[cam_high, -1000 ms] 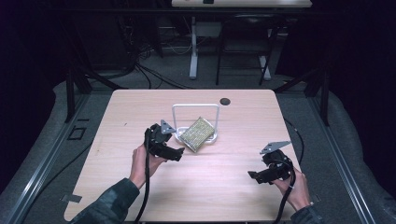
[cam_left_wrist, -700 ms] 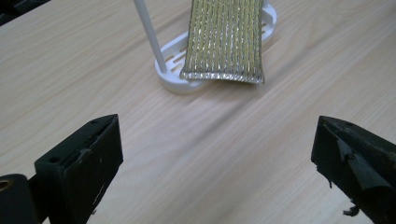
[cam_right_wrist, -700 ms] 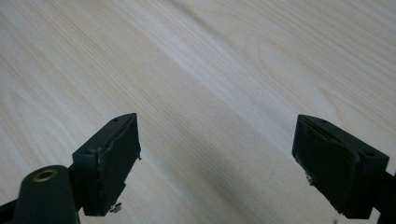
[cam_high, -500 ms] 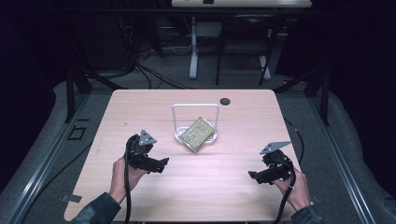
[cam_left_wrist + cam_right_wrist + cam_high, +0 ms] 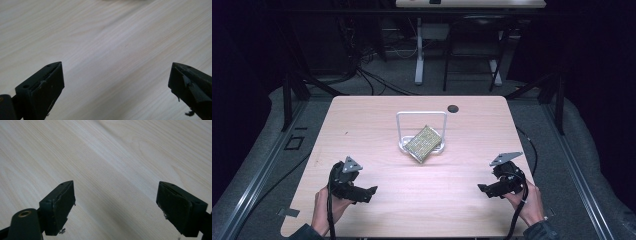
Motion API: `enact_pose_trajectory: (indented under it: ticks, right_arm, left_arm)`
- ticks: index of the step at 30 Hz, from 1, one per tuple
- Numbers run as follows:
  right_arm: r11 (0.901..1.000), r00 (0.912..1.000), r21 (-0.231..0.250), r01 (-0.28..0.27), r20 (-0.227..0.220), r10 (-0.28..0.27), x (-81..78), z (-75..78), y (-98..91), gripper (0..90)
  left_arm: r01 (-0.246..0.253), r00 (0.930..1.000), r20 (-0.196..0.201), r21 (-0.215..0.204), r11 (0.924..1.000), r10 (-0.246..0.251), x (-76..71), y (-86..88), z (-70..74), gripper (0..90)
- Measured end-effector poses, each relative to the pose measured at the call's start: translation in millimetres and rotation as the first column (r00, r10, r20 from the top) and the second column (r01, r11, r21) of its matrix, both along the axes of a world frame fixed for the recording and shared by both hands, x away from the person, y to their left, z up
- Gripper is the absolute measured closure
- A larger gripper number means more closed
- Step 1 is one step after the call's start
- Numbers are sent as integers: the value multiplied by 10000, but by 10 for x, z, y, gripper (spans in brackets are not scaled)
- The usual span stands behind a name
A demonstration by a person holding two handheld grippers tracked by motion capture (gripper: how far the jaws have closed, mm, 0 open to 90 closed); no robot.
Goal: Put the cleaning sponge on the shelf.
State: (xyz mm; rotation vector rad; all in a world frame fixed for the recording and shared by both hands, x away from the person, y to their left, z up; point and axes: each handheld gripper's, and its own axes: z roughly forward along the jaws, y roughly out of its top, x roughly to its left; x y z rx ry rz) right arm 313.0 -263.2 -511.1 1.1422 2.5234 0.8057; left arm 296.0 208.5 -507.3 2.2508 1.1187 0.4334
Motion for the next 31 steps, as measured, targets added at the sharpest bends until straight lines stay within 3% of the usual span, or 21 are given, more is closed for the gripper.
enact_pose_trajectory:
  ticks: [4,9,12,19,31]
  right_arm:
    - [10000,10000,-34,3,29,-3,-8,7,1,150]
    - [10000,10000,-69,-41,-32,41,-3,-7,2,150]
    - [9999,10000,-94,-42,-76,41,-7,-13,-1,150]
    - [9999,10000,-100,47,-59,-48,-5,-10,-37,151]
    - [9999,9999,-143,34,-141,-36,6,-32,-42,152]
  left_arm:
    - [-187,9990,-401,-83,9998,184,-84,129,-72,2]
    - [-566,9977,-384,-187,9982,559,-126,252,-85,1]
    - [-678,9952,-707,-80,9977,670,-129,335,-122,2]
    - [-678,9934,-932,-63,9977,669,-117,394,-149,1]
    - [-588,9936,-978,-122,9982,573,-94,394,-167,1]
